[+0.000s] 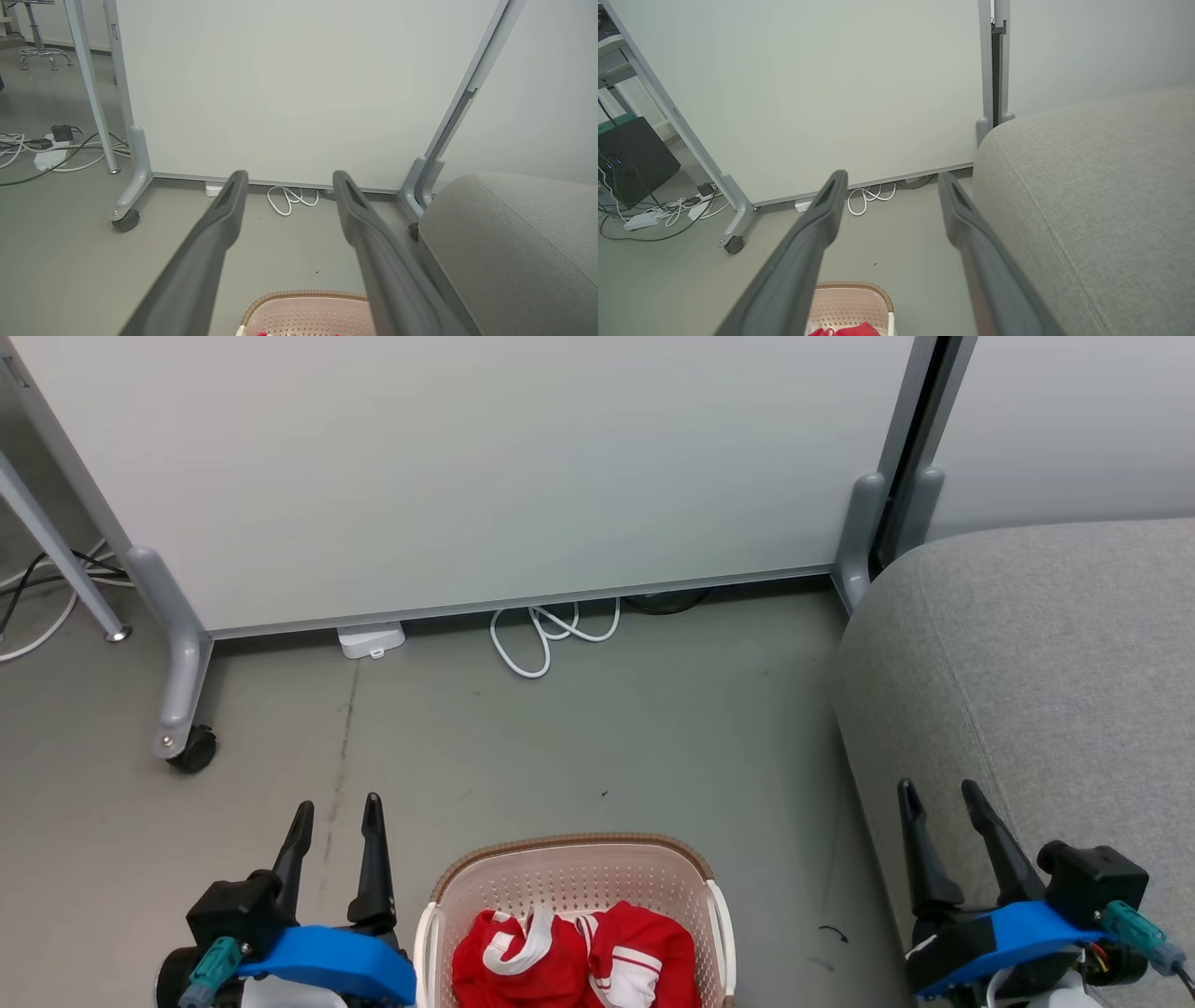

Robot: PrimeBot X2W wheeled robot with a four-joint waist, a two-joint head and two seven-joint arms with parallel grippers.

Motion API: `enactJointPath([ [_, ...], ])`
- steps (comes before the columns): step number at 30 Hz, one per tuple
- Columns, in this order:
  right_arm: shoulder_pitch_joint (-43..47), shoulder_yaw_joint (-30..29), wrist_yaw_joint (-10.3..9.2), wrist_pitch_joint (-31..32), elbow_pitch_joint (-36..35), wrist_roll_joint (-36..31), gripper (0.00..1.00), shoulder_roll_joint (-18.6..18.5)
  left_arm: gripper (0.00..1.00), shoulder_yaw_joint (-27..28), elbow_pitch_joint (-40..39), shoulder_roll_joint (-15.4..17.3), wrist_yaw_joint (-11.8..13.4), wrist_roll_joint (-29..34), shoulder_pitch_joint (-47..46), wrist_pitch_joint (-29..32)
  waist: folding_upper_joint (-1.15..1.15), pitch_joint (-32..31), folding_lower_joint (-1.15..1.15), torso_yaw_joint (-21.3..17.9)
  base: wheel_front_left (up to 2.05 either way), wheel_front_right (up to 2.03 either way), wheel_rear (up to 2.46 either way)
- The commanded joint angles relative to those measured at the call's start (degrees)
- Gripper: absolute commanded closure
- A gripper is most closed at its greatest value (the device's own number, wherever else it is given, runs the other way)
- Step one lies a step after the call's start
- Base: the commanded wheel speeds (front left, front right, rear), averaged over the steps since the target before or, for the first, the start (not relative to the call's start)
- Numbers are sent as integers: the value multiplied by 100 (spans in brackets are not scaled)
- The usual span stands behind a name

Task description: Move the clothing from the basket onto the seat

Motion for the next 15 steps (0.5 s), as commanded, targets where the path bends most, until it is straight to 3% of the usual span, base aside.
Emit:
enactJointPath([
  [1,-90,5,12,-54,-4,-137,0,-44,0,19,-9,10,-16,120,-75,-60,0,1,0,0,0,0,0],
  [15,-115,37,14,-215,90,-700,0,-47,0,110,96,-107,-142,509,-56,-212,0,-6,0,11,0,0,0],
])
